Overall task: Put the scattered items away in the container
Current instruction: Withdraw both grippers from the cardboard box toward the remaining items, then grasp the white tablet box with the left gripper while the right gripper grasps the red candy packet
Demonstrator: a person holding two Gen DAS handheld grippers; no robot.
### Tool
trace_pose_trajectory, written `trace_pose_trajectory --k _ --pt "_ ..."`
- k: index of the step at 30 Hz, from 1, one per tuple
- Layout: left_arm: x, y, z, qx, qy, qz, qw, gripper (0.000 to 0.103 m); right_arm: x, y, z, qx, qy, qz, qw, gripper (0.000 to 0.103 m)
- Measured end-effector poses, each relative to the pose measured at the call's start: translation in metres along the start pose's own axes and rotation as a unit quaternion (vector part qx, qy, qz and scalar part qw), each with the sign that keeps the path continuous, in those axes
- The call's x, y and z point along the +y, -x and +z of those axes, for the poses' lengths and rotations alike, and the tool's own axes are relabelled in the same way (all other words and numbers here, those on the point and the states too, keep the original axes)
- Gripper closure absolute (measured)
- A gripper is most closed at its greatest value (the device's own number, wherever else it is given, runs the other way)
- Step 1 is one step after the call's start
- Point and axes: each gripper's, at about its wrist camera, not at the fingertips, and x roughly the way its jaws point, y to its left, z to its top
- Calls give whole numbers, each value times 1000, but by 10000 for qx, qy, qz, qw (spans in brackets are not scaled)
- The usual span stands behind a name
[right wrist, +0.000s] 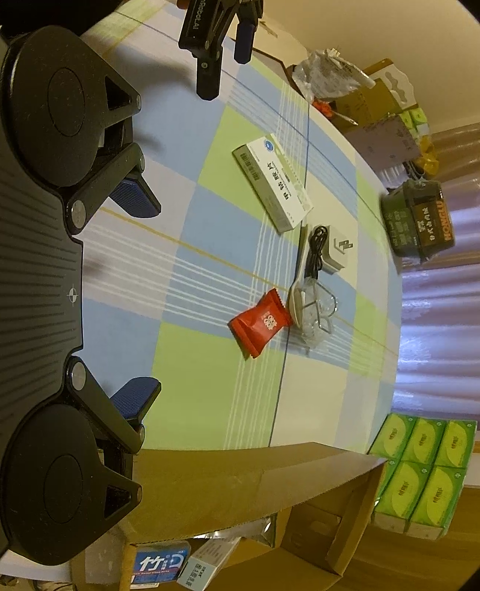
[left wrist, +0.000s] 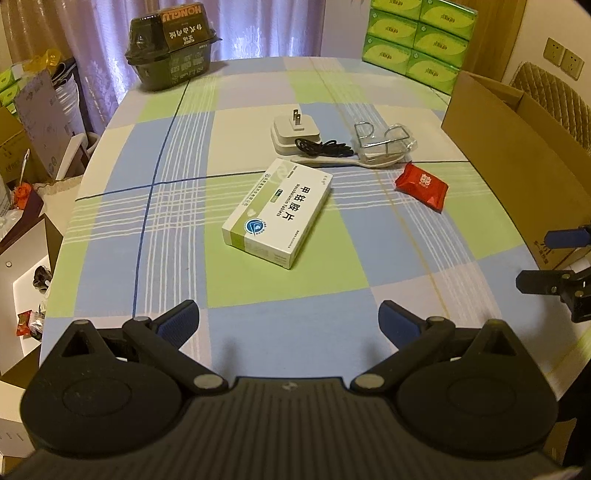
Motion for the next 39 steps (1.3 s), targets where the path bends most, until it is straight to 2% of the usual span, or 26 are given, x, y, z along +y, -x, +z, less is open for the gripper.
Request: trace_pose_trajectory --k 12,24,27,30,39 --pt "4 -19 20 45 -391 -14 9992 2 -2 -26 16 41 188 -54 9998 5" --pt "-1 -42 54 -62 -929 -150 9955 2 -15 -57 61 -150 698 27 9974 5" --pt "2 -51 60 -80 -1079 -137 9940 2 -16 -68 71 -111 918 74 9957 5" --pt "9 -62 67 -76 -976 -192 9950 2 -17 -80 79 -32 1047 135 9944 6" --pt "14 -102 79 172 -1166 -221 9928 2 -19 -111 90 142 1383 286 9899 6"
